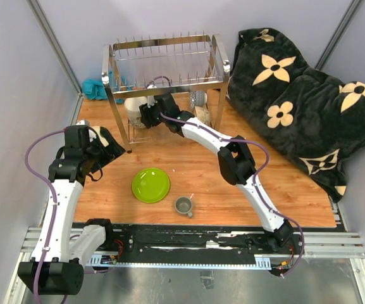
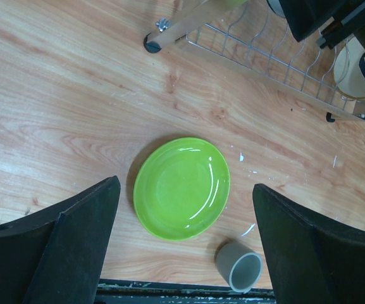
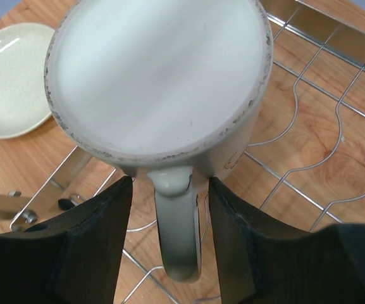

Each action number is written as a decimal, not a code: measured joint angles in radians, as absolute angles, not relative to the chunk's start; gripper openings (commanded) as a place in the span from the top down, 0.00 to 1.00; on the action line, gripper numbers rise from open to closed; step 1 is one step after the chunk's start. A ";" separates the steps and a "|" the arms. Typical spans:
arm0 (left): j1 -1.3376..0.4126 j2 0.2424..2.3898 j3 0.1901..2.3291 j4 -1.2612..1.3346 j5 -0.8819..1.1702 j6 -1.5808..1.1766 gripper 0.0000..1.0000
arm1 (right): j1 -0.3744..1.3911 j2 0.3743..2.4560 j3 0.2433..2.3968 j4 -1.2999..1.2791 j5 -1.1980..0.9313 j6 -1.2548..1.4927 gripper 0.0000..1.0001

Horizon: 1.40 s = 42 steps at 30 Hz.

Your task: Load the mixed dishes into the dish rack

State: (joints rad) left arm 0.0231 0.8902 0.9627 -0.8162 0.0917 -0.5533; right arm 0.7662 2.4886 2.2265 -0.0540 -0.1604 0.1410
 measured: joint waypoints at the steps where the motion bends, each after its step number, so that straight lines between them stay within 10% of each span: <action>1: 0.023 0.890 0.962 -0.816 0.092 -0.553 0.09 | 0.764 2.500 2.243 -0.053 -0.156 0.148 0.51; 27: 0.023 0.906 0.946 -0.808 0.094 -0.549 0.08 | 0.738 2.752 2.543 0.032 -0.050 0.201 0.39; 42: 0.023 0.921 0.934 -0.777 0.113 -0.546 0.07 | 0.709 2.656 2.338 0.134 -0.076 0.157 0.25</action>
